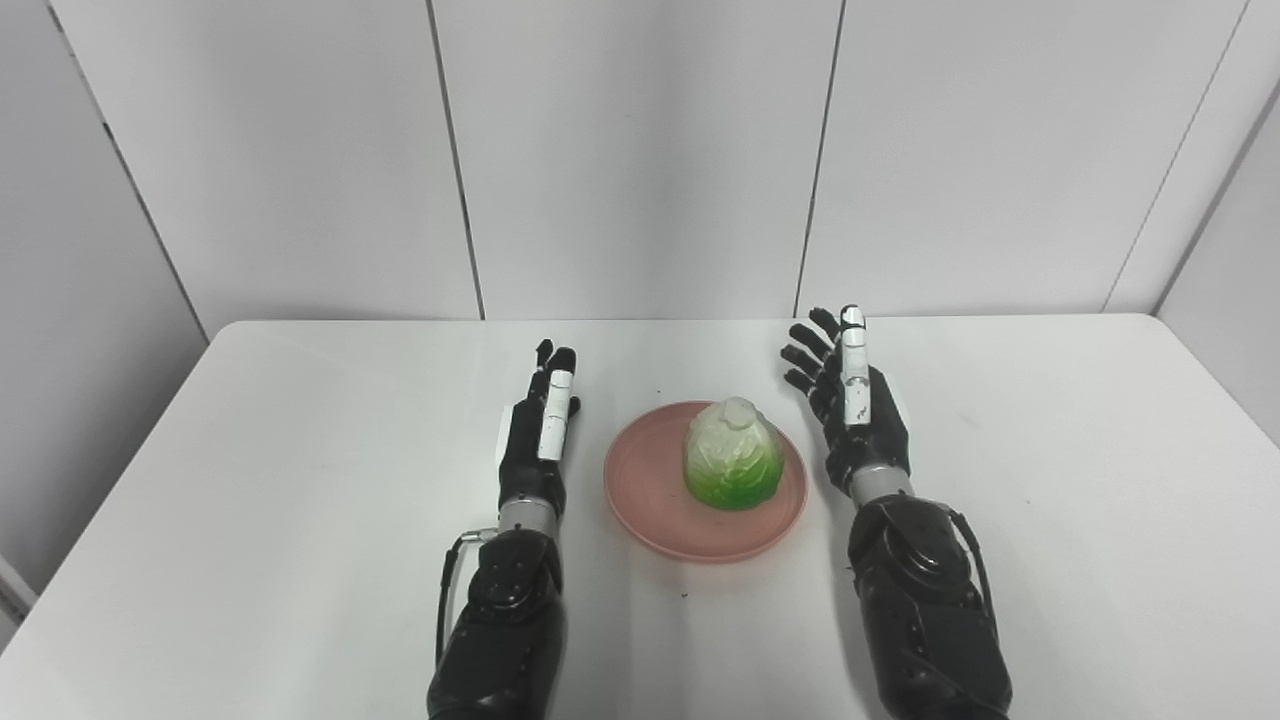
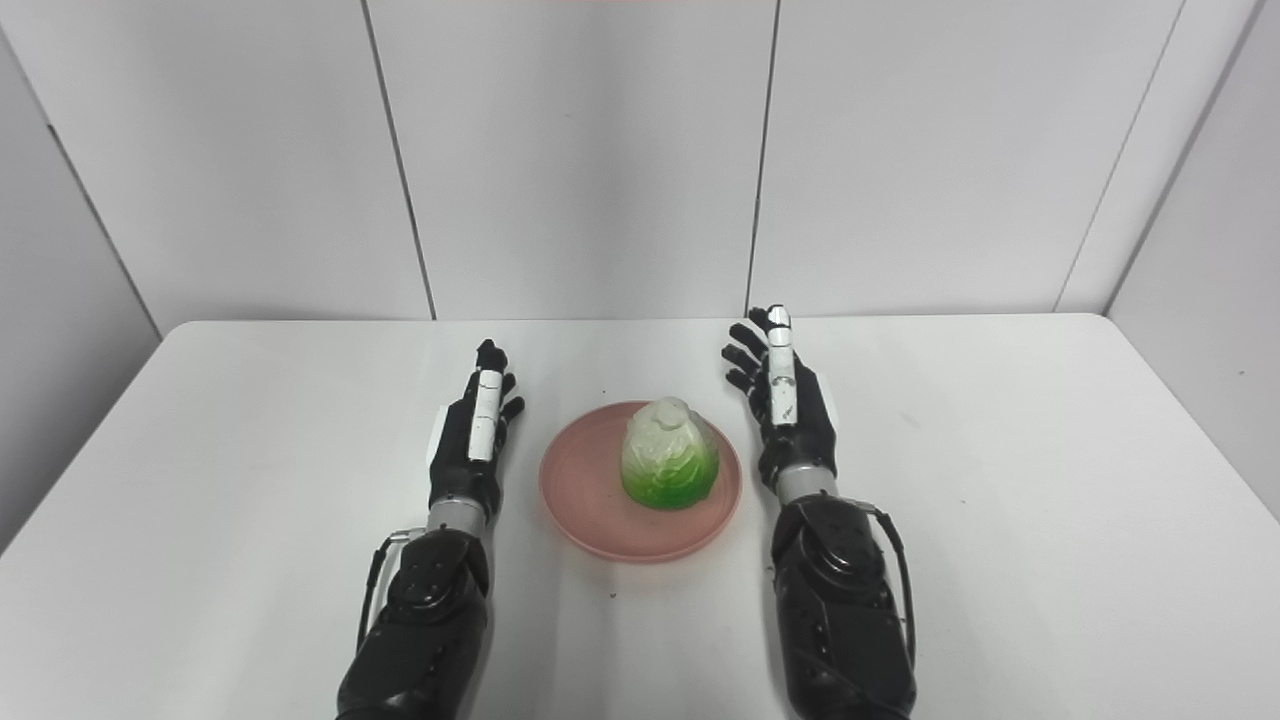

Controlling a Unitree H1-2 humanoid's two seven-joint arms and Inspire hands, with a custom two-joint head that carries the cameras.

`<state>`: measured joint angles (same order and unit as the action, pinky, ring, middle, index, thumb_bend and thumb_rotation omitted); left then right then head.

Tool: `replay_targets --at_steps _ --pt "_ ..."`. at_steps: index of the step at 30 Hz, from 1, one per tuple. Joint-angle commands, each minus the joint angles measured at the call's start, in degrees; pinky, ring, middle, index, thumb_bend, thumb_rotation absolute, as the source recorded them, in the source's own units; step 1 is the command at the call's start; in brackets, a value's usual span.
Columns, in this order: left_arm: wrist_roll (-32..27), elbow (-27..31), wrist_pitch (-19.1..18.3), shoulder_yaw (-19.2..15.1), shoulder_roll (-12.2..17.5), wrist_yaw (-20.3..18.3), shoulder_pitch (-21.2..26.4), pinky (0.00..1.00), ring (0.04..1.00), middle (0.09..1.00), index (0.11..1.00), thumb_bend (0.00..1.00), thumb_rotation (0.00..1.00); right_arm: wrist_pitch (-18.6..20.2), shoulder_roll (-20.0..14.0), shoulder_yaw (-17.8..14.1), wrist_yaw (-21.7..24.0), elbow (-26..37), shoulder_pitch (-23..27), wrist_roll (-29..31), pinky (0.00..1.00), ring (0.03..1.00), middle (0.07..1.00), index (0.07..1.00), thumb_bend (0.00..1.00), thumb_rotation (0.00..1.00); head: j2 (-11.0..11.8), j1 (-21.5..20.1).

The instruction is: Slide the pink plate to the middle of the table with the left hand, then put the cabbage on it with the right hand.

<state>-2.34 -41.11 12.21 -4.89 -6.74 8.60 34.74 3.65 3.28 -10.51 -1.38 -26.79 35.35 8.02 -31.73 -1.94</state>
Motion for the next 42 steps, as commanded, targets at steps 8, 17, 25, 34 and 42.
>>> replay_targets --at_steps 8,17,25,34,42 --pt "0.2 1.7 -0.1 -0.6 0.5 2.1 2.4 1.00 0.986 0.998 1.000 0.92 0.94 -4.7 -3.2 5.1 -1.3 -0.9 0.6 -6.1 0.93 0.883 0.867 0.883 0.85 1.00 -0.4 0.4" --pt "-0.4 1.4 -0.5 -1.0 0.8 2.0 2.6 1.00 0.982 1.000 1.000 0.94 0.94 -8.7 -5.9 10.1 -3.2 -3.6 -0.4 -13.6 1.00 0.917 0.868 0.890 0.82 1.00 -0.1 0.6" --pt "-0.3 4.1 -3.4 -1.3 1.1 1.7 2.2 1.00 0.981 0.991 0.982 0.95 0.93 -8.7 -4.1 8.8 -4.8 -3.0 -1.5 -12.0 1.00 0.941 0.888 0.906 0.80 1.00 0.0 0.2" --pt "0.6 5.5 -3.9 -0.5 2.1 1.4 1.1 1.00 0.989 0.972 0.947 0.93 0.89 -8.4 -3.3 7.2 -3.9 -4.6 -2.0 -8.2 1.00 0.949 0.903 0.925 0.81 1.00 0.3 0.2" --pt "0.9 4.9 -3.1 0.5 2.6 1.2 0.4 0.99 0.986 0.968 0.934 0.92 0.89 -8.9 -2.6 6.7 -4.4 -5.6 -2.1 -7.0 1.00 0.958 0.901 0.924 0.82 1.00 0.6 -0.4"
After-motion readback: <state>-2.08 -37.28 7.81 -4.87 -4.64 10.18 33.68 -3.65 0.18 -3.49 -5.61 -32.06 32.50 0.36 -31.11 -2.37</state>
